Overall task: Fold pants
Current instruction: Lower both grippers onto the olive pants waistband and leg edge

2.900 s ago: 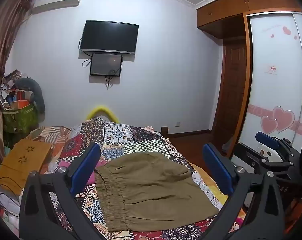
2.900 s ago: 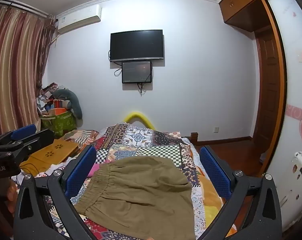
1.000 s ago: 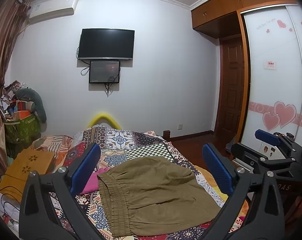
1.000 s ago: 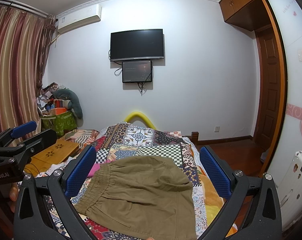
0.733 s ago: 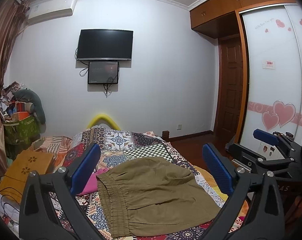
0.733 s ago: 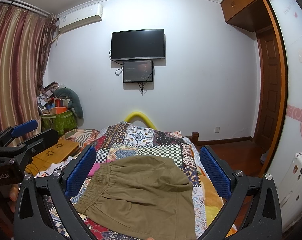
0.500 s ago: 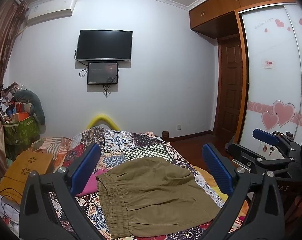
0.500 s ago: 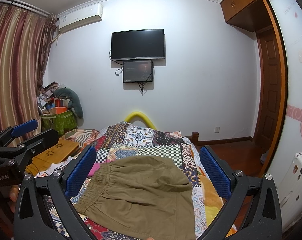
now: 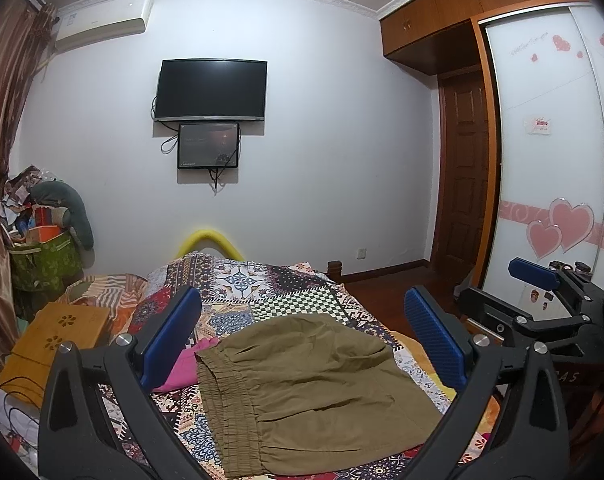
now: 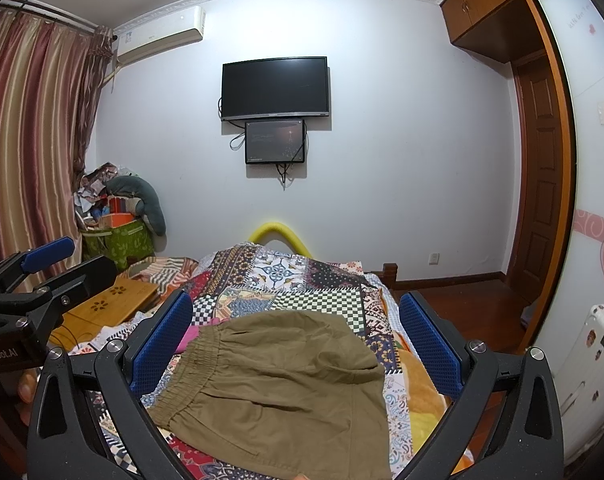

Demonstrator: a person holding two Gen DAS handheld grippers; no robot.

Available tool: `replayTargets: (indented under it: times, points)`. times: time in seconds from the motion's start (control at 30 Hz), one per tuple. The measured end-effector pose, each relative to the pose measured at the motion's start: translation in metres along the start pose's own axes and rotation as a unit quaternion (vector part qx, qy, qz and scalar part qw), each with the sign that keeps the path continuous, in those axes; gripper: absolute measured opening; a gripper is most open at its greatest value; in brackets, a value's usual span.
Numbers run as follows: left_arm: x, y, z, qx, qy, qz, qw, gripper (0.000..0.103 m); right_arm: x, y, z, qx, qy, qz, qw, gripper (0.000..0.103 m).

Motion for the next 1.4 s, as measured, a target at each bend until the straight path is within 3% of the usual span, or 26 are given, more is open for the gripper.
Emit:
replayTargets:
  times: [0.33,0.6,0.87,1.2,1.33,1.4]
  points:
    - [-0.021,-0.025,0.012,-0.031,0.024,0.016,0.9991,0.103,0.007,-0.028,0.016,-0.042,0.007,0.016,0.999,0.103]
    - [-0.053,-0.064,0.027,-0.082,0.02,0.003,0.9964,0.103,0.026,-0.069,0.04,-0.1,0.017,0.047,0.994,0.103]
    - [-0.096,-0.104,0.053,-0.132,0.024,-0.022,0.9907,0.103,0.059,-0.105,0.064,-0.169,-0.008,0.042,0.985,0.102]
    - [-0.158,-0.163,0.116,-0.232,0.053,-0.068,0.969,0.102,0.073,-0.146,0.095,-0.226,-0.006,0.035,0.973,0.092]
    - [-0.174,-0.181,0.14,-0.268,0.054,-0.075,0.959,0.087,0.079,-0.168,0.105,-0.246,0.001,0.035,0.969,0.082]
    - [-0.184,-0.191,0.154,-0.288,0.072,-0.067,0.9526,0.085,0.081,-0.178,0.11,-0.256,0.004,0.036,0.966,0.082]
Point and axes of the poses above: each gripper's, at about its wrist camera, not at the fingertips, and y roughly against the way its jaws point, x to its right, z to its underside, the point moved 2 cm from there along -y, roughly the way its jaws point, and after that the axes turned 11 degrees about z, right-handed, at the moved point
